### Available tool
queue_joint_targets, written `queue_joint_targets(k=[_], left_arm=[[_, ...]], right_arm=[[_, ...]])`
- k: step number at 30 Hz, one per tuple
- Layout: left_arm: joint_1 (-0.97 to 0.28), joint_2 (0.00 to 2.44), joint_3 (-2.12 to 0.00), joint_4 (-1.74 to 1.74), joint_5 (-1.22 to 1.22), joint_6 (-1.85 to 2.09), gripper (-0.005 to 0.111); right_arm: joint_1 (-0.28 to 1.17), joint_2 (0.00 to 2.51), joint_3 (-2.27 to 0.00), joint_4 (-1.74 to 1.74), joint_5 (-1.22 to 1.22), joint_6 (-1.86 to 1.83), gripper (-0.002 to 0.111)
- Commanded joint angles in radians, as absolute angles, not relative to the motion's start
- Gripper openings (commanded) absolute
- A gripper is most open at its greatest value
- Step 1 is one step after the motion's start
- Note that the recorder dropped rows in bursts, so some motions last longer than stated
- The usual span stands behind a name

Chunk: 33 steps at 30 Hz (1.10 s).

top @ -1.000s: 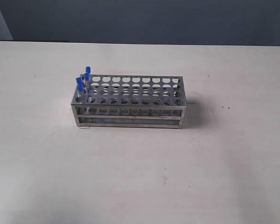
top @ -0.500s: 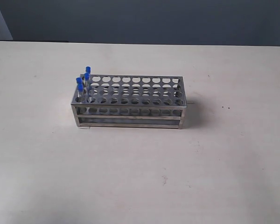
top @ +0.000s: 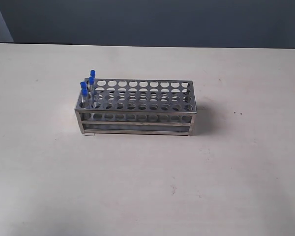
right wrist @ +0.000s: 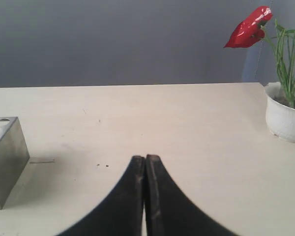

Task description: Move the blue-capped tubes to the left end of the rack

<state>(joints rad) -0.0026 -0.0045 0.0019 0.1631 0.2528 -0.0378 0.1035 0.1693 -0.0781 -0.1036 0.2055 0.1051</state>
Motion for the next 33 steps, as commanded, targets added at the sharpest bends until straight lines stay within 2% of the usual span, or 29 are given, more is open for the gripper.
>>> queue_joint_targets(k=[1,6,13,33], left_arm=[[-0.009,0.000,0.000,0.162,0.239,-0.041,0.000],[-0.009,0.000,0.000,0.162,0.239,-0.041,0.000],[-0.009,0.000,0.000,0.162,0.239,-0.041,0.000],[-0.009,0.000,0.000,0.162,0.239,-0.041,0.000]], right_arm=[[0.098,0.161,-0.073,-0.070,0.251,0.037,-0.001],[0.098,0.144,-0.071,-0.021,0.310,-0.019,-0.001],[0.098,0.104,0.000,-0.020,0.301,0.017,-0.001],[0.098,0.076,0.000,-0.013,0.297,0.027,-0.001]])
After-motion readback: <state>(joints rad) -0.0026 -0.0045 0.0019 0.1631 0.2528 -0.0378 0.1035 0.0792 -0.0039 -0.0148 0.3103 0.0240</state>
